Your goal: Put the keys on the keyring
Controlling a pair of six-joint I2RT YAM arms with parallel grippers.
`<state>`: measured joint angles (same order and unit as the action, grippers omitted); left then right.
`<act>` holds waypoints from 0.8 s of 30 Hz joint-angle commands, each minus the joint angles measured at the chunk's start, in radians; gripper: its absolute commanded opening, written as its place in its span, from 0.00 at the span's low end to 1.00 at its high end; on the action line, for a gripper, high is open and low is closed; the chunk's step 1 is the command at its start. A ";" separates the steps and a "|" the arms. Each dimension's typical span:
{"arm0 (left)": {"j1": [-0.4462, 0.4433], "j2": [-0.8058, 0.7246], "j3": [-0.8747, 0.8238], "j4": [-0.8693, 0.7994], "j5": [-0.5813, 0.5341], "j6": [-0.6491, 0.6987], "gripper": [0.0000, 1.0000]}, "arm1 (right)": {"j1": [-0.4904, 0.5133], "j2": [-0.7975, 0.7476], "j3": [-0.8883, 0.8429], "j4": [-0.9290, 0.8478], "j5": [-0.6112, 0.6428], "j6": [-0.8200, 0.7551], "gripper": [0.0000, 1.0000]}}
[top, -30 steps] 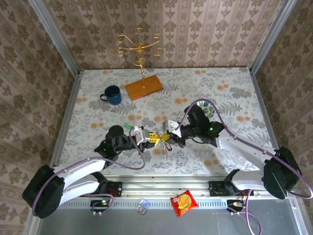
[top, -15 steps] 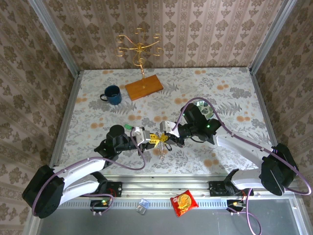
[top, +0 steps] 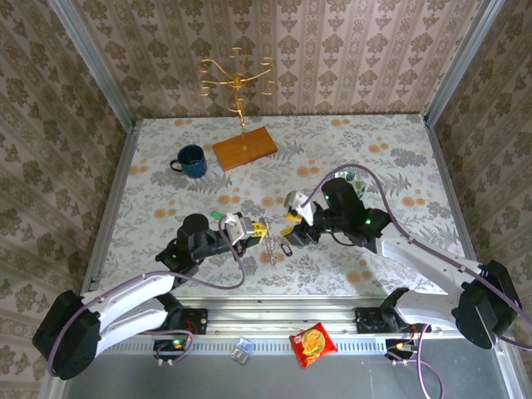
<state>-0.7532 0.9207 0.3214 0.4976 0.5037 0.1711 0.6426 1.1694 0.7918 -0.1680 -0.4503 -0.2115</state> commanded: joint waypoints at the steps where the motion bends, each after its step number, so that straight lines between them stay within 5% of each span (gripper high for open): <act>1: -0.009 -0.048 0.034 -0.069 -0.128 -0.042 0.00 | 0.011 -0.015 -0.019 -0.039 0.214 0.339 0.47; 12: -0.008 -0.193 0.034 -0.242 -0.361 -0.205 0.00 | 0.092 0.056 0.005 -0.257 0.409 0.724 0.40; 24: -0.008 -0.344 0.029 -0.453 -0.557 -0.245 0.00 | 0.220 0.293 0.151 -0.434 0.449 0.804 0.41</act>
<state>-0.7586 0.6201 0.3233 0.1070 0.0475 -0.0387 0.8448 1.4132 0.8936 -0.5350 -0.0509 0.5354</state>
